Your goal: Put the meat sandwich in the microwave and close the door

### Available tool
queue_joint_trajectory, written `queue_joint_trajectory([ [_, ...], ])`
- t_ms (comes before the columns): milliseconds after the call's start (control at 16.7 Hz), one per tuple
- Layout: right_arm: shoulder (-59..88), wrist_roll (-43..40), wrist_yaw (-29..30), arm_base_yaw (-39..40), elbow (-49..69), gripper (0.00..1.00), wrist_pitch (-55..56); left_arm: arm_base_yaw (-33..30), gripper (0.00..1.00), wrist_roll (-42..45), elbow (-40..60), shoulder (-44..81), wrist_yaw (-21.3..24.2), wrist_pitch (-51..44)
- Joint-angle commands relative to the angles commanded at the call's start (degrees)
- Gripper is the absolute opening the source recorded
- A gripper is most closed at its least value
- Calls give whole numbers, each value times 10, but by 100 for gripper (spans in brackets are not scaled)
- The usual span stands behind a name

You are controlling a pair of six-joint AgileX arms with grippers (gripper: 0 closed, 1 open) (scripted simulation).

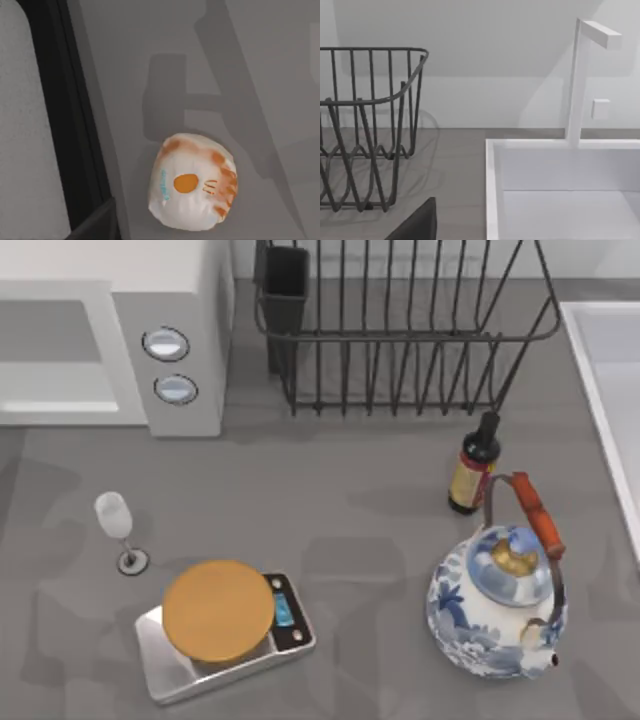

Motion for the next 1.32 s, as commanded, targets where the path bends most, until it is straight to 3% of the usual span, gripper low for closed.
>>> queue_joint_trajectory([
  [360,0,0,0,0,0,100,0,46,100,117,183,272,0,-146],
  [600,0,0,0,0,0,100,0,65,100,165,259,383,1,-206],
  [1020,0,0,0,0,0,100,0,69,100,179,284,413,1,-222],
  [1320,0,0,0,0,0,100,0,64,100,174,242,412,1,-184],
])
